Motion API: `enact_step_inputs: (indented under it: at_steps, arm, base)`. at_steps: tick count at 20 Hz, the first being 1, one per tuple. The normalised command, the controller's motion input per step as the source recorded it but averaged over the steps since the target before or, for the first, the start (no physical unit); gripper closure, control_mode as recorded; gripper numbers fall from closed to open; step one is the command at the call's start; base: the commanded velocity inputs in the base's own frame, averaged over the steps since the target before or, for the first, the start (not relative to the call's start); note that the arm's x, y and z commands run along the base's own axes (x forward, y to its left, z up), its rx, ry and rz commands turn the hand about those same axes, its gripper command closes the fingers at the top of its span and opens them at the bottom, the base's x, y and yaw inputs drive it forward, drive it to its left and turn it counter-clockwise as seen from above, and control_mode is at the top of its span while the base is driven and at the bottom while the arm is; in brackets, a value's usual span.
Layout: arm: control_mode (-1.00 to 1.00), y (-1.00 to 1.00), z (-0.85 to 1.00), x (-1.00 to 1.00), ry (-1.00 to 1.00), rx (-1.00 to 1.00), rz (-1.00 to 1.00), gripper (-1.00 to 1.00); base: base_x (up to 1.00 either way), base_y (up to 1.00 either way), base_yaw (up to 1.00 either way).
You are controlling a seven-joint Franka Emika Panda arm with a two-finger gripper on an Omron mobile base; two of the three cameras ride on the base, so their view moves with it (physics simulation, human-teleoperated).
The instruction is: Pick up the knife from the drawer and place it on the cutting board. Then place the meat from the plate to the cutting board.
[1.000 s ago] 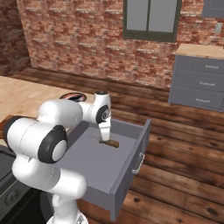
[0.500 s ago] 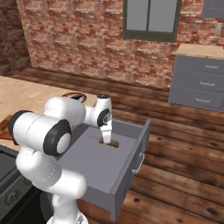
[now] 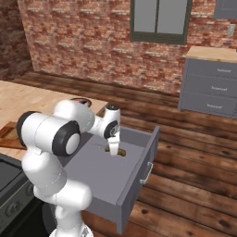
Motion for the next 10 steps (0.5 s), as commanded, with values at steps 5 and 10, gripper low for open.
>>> enact_step_inputs:
  at_steps: [5,10]
  arm:
    - [-1.00,0.01,-0.22,0.16,0.00,0.05,0.00,-1.00]
    - [-1.00,0.16,-0.13,0.16,0.00,0.00,-0.01,-1.00]
  base:
    - [0.00,0.00,0.00]
    - [0.00,0.00,0.00]
